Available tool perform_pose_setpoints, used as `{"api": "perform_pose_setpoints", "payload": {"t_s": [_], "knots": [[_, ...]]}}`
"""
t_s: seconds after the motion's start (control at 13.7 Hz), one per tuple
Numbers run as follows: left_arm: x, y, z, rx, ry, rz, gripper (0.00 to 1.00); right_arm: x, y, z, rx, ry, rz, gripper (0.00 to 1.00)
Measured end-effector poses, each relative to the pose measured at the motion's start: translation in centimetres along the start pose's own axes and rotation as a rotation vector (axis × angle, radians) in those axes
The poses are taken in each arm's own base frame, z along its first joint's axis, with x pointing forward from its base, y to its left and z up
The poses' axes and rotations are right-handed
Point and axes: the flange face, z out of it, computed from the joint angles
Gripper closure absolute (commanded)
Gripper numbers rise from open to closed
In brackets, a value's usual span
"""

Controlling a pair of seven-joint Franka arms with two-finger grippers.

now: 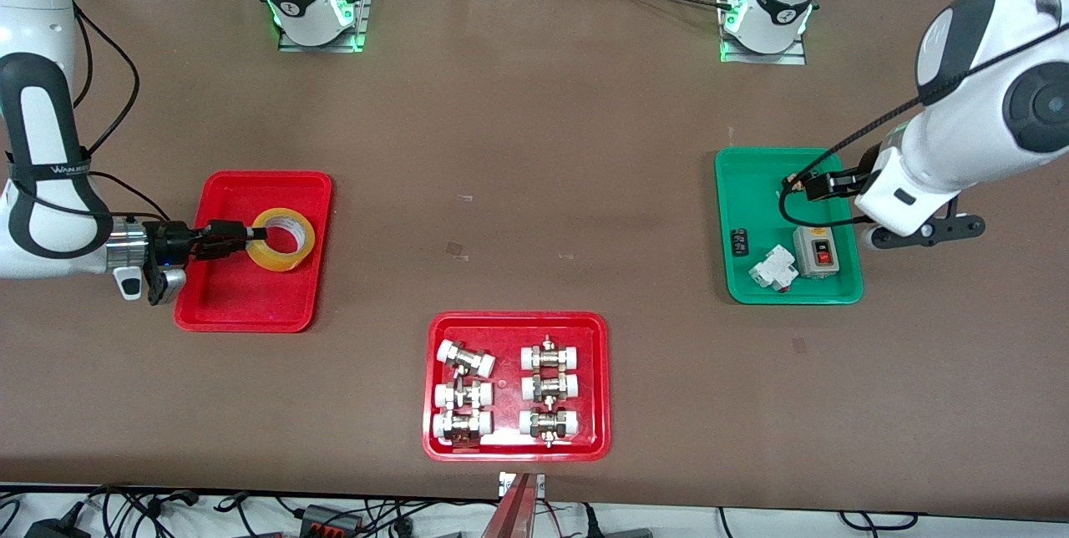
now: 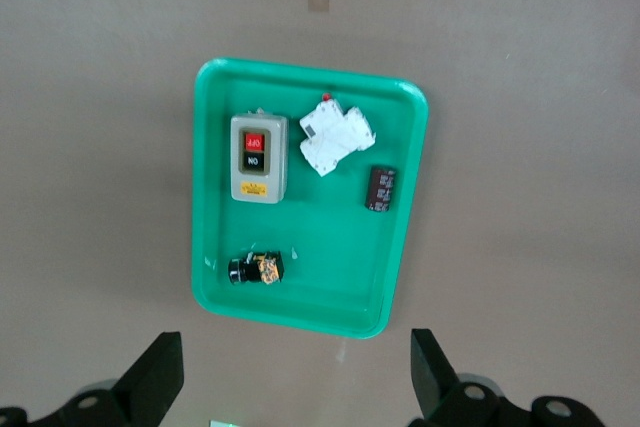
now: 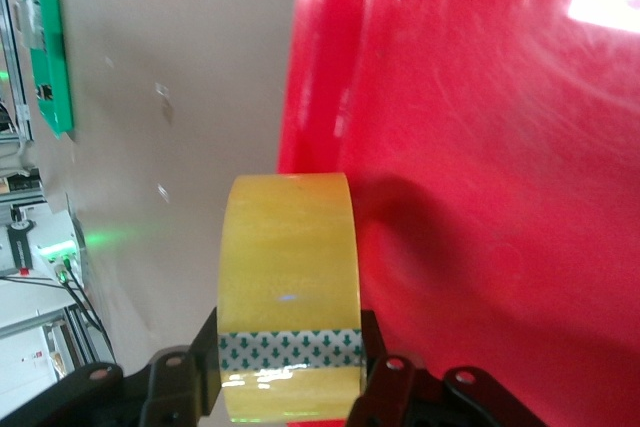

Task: Left arm passes tape to right arm into tray
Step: 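Lower the tape into the empty red tray with the right gripper, then open the right gripper and lift it away from the tape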

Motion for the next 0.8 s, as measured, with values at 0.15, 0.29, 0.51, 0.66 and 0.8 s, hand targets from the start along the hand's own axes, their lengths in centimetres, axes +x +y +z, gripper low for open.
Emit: {"api": "perform_pose_setpoints", "payload": {"t_s": [0.15,0.29,0.51,0.66,0.8], "knots": [[0.0,-0.5,-1.4,-0.007,0.029,-0.01,0.0,0.1,0.0,0.1,-0.027,-0.024,-0.014,0.0],[0.0,-1.1,-1.5,-0.005,0.02,-0.014,0.0,0.6,0.0,0.3,-0.104,-0.055,-0.05,0.0],[-0.6,-1.0,-2.2,-0.004,0.021,0.006,0.0,2.3,-1.7,0.3,-0.262,-0.126,-0.143,0.0],[-1.1,-0.5,-2.7,-0.039,0.05,0.046,0.0,3.7,-4.7,-0.4,-0.368,-0.171,-0.215,0.0],[-1.7,-0.6,-2.8,-0.066,0.063,0.087,0.0,4.7,-8.6,-1.8,-0.493,-0.211,-0.249,0.0]]}}
